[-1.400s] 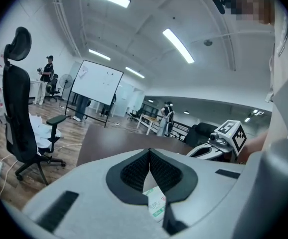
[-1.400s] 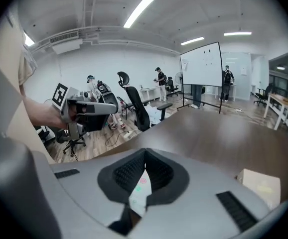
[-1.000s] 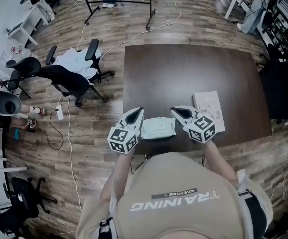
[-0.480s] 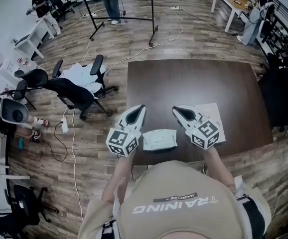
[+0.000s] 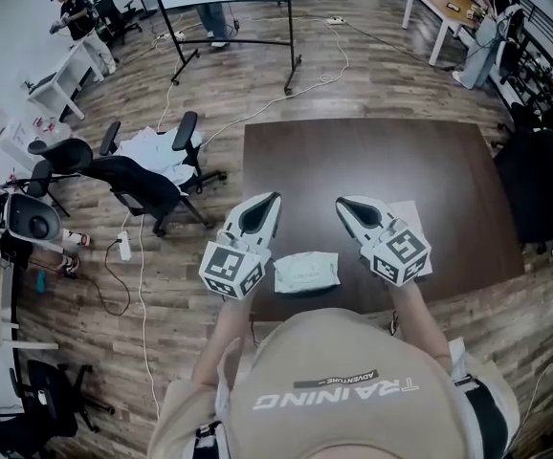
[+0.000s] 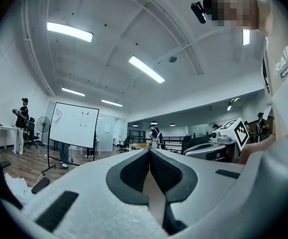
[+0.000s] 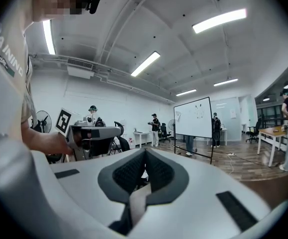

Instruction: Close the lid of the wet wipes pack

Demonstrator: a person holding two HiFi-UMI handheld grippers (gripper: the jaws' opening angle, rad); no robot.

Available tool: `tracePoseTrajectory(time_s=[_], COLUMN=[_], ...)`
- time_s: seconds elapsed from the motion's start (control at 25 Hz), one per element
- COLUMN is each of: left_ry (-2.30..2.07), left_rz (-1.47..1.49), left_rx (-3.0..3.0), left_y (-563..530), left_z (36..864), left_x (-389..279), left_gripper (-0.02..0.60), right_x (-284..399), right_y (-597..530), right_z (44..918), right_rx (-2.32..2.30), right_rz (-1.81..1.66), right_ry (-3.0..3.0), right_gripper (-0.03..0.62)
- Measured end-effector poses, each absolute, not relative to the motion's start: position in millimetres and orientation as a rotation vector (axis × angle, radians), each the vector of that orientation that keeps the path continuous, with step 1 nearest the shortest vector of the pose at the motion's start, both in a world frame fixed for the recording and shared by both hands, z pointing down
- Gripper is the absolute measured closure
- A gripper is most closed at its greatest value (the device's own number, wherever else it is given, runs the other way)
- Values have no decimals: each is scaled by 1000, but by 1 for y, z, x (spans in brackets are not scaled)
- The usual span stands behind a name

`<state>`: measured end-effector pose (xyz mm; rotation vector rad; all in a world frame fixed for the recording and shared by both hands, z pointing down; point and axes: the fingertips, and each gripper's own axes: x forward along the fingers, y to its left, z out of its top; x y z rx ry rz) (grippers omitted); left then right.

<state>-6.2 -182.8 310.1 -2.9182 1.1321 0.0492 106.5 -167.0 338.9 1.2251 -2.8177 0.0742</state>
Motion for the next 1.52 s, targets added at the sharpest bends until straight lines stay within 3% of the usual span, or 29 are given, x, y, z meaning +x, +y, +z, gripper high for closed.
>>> tracePoseTrajectory(time_s=[0.92, 1.52], left_ry=[1035, 1098], left_rz=[8, 46], left_rx=[-2956, -2985], left_y=[-189, -171], left_z=[314, 333], left_x=[2, -42], left_gripper=[571, 571], right_x=[126, 73], right_y=[-175, -161], right_z=[334, 350], right_rx=[1383, 1264], right_rz=[-17, 58], right_ry=[-2777, -2792], right_gripper=[580, 580])
